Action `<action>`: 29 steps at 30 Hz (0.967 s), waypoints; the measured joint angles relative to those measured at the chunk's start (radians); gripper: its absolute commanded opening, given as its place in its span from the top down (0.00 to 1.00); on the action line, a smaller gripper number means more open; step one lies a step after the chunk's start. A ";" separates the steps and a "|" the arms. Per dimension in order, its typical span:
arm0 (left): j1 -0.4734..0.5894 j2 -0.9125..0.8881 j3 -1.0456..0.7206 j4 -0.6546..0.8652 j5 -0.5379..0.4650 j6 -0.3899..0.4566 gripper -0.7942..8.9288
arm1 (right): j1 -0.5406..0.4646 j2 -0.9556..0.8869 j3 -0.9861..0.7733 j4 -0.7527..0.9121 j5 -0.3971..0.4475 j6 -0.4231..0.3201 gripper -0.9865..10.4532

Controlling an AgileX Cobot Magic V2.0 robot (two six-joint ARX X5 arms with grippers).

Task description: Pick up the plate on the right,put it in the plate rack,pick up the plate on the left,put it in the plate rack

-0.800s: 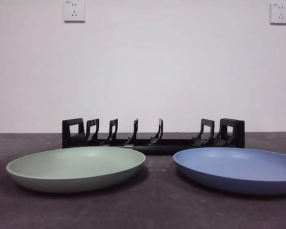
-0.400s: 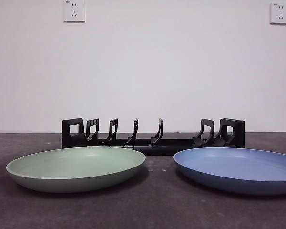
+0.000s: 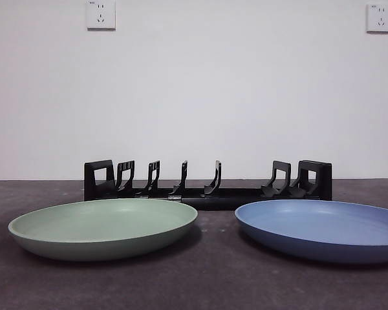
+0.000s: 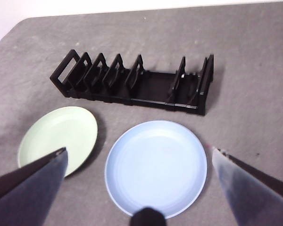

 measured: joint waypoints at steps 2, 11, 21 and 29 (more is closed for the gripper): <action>-0.023 0.013 0.024 -0.006 0.001 0.037 0.23 | 0.000 0.025 0.001 -0.006 0.003 0.008 0.45; -0.153 0.083 0.101 -0.035 -0.001 0.175 0.23 | 0.000 0.267 0.004 -0.029 0.039 0.019 0.45; -0.272 0.182 0.101 -0.056 -0.021 0.218 0.23 | 0.000 0.625 0.004 0.003 0.071 0.015 0.45; -0.331 0.237 0.101 -0.055 -0.022 0.233 0.23 | 0.034 0.818 0.004 0.058 0.132 0.012 0.45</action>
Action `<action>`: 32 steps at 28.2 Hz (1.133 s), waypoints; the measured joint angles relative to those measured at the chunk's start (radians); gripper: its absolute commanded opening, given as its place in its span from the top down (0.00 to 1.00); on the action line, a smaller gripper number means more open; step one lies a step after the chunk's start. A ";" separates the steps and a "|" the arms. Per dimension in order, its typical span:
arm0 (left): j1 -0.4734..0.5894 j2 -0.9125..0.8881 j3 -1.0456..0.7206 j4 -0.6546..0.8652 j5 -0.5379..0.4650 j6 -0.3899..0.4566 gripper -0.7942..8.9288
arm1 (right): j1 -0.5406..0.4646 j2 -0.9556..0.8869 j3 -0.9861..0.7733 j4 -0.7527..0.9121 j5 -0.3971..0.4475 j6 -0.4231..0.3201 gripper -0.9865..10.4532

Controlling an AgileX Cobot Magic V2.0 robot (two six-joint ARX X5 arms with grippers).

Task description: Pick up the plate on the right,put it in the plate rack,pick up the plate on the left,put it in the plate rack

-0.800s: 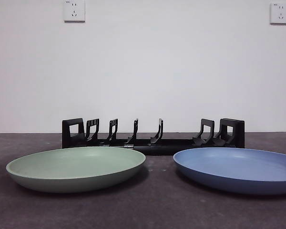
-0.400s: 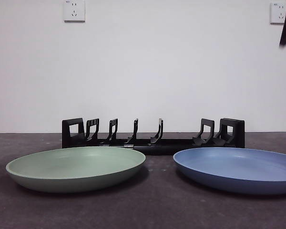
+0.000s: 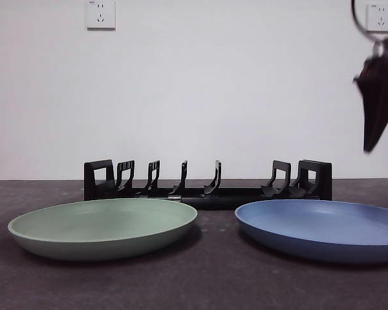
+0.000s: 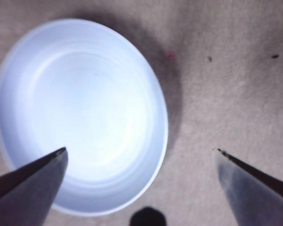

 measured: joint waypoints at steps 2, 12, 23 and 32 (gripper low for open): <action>-0.008 0.012 0.000 0.000 0.000 0.000 0.23 | 0.014 0.037 0.000 0.008 0.019 -0.001 0.45; -0.027 0.030 0.000 0.002 0.000 0.000 0.23 | 0.058 0.184 0.000 0.058 0.037 -0.016 0.58; -0.027 0.031 0.000 0.002 0.000 0.000 0.23 | 0.058 0.215 0.000 0.079 0.044 -0.021 0.78; -0.028 0.037 0.000 0.002 -0.002 0.000 0.23 | 0.058 0.229 0.000 0.109 0.053 -0.027 0.93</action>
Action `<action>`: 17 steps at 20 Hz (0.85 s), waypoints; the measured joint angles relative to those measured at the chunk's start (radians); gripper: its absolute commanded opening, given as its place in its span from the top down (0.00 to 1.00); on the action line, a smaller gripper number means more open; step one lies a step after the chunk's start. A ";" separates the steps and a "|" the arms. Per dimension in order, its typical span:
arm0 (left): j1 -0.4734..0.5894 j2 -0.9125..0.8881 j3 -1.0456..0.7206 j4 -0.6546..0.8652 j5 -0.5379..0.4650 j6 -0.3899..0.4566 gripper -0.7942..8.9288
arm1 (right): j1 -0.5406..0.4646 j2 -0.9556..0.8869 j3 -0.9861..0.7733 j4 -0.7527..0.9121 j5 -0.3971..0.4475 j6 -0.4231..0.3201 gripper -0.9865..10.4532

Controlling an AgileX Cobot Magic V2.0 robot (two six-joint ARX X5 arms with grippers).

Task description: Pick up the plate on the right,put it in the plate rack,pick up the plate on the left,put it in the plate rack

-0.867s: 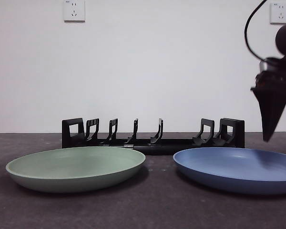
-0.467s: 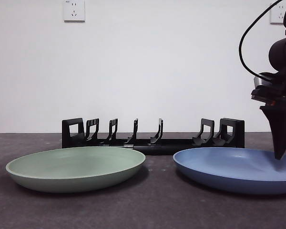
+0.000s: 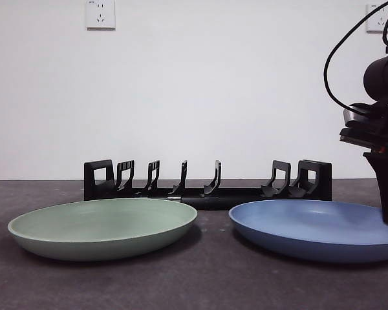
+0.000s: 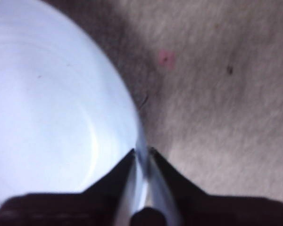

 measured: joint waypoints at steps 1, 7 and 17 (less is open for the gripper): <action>-0.003 0.005 0.000 0.000 -0.003 0.000 0.23 | 0.000 0.000 0.000 0.003 -0.002 -0.005 0.93; -0.061 0.055 0.000 -0.001 -0.014 0.016 0.23 | -0.001 -0.014 0.000 -0.012 -0.017 -0.027 0.93; -0.221 0.090 0.000 -0.003 -0.210 0.173 0.23 | -0.001 -0.255 0.270 -0.285 -0.148 -0.045 0.93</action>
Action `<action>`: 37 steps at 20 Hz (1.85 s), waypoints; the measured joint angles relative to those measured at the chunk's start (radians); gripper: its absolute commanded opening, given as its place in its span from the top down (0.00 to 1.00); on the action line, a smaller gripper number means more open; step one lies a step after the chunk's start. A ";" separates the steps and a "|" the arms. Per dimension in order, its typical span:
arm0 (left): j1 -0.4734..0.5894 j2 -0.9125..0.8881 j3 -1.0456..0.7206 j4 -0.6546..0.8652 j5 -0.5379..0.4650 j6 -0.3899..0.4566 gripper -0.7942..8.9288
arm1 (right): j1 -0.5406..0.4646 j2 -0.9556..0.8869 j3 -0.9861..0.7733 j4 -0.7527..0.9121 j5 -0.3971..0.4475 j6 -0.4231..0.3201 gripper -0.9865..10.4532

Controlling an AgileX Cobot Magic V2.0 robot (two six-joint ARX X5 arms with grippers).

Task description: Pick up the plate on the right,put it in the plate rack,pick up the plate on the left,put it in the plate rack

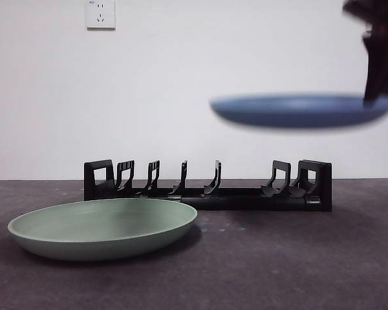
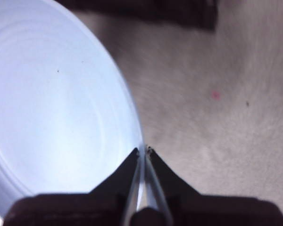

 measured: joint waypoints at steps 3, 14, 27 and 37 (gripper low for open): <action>-0.074 0.021 0.000 0.027 -0.137 0.095 0.23 | 0.000 -0.010 0.134 -0.100 -0.050 0.000 0.93; -0.289 0.169 0.000 0.244 -0.583 0.494 0.24 | 0.071 -0.009 0.214 -0.206 -0.098 0.017 0.93; -0.323 0.233 0.000 0.284 -0.631 0.571 0.84 | 0.112 -0.009 0.214 -0.209 -0.098 0.034 0.93; -0.330 0.266 0.000 0.257 -0.590 0.613 0.93 | 0.111 -0.009 0.218 -0.191 -0.120 0.035 0.93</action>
